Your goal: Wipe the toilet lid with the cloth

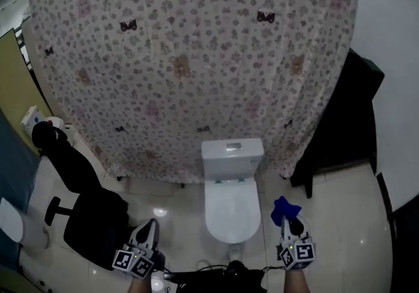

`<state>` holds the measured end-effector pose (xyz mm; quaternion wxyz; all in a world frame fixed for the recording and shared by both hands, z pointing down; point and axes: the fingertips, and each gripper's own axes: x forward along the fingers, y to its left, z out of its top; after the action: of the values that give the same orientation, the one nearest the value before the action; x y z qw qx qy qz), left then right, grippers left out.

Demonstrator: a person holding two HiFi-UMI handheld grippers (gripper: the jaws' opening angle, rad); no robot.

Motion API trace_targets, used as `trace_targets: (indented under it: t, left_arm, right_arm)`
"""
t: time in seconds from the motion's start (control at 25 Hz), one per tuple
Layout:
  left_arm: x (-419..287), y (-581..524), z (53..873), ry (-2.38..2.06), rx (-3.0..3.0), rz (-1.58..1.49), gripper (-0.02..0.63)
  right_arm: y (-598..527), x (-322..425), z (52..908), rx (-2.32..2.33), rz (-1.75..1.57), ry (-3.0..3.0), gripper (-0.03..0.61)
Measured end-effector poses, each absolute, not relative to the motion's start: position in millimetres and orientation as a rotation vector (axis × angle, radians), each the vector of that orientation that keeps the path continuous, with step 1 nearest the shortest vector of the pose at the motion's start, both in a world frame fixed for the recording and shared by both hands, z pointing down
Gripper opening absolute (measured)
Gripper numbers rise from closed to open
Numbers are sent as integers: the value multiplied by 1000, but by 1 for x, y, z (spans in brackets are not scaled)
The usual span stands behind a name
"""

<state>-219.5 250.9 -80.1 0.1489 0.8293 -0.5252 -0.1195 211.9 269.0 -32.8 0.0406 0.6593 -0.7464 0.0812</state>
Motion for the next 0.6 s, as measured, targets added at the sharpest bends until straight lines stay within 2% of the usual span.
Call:
trace_targets:
  t: [0.24, 0.36, 0.6]
  left_arm:
    - [-232, 255, -137, -1646, 2378, -623, -11]
    - [-216, 253, -152, -1683, 2408, -606, -11]
    - [-208, 243, -64, -1706, 2332, -498, -11]
  right_arm:
    - [247, 234, -91, 2092, 109, -2402, 54]
    - [226, 240, -105, 2063, 136, -2496, 52]
    - [216, 281, -56, 2137, 120, -2392, 53]
